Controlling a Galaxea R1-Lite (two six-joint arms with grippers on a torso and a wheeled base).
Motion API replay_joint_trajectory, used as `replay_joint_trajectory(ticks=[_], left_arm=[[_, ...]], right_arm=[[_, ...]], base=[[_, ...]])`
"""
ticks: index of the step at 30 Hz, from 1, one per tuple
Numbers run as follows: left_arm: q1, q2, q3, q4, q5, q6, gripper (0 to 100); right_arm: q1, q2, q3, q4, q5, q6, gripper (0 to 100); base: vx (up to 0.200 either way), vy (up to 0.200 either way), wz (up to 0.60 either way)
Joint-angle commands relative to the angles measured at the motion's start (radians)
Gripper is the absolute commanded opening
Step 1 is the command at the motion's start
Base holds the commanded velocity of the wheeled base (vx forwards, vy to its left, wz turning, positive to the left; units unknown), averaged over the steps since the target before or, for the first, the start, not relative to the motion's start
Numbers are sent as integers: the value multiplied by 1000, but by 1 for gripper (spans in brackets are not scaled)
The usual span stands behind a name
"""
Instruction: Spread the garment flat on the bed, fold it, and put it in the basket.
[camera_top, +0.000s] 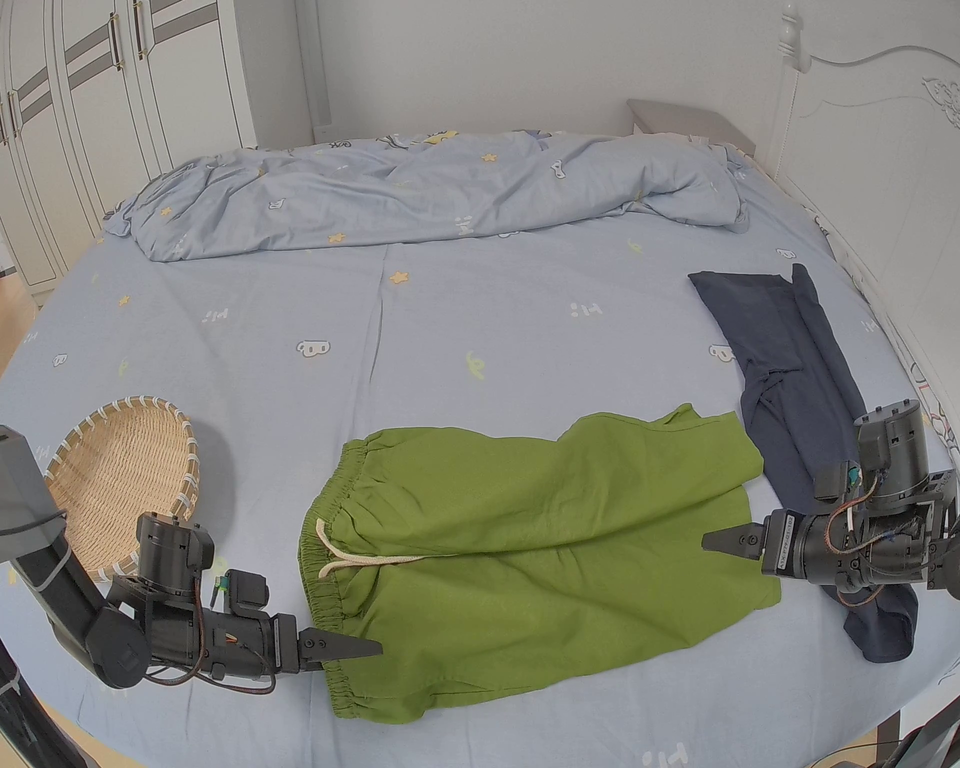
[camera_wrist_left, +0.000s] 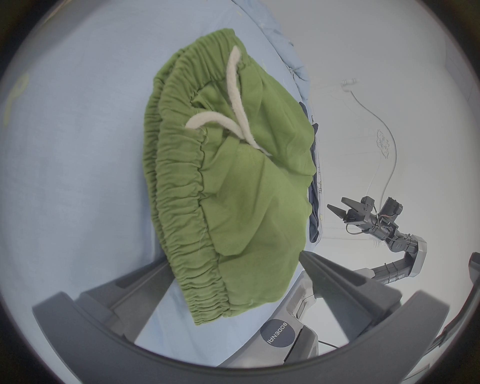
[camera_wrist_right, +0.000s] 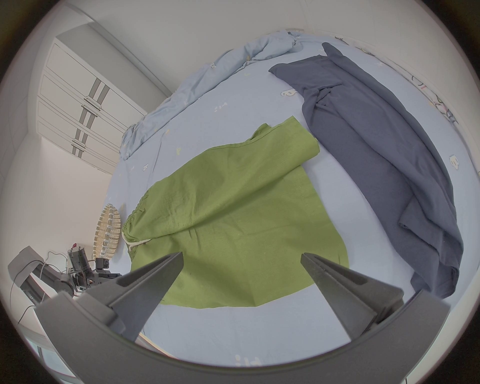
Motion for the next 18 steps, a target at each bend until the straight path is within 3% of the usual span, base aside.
replay_joint_trajectory(ticks=[1, 12, 18], left_arm=[[14, -41, 12, 1, -4, -1, 0], [20, -47, 12, 1, 0, -1, 0], [105, -88, 37, 1, -2, 11, 0]], right_arm=[[1, 2, 0, 0, 0, 0, 100], [-1, 3, 2, 0, 0, -1, 100], [-13, 0, 3, 3, -1, -5, 100]], base=[[0, 0, 0], [0, 0, 0], [0, 0, 0]])
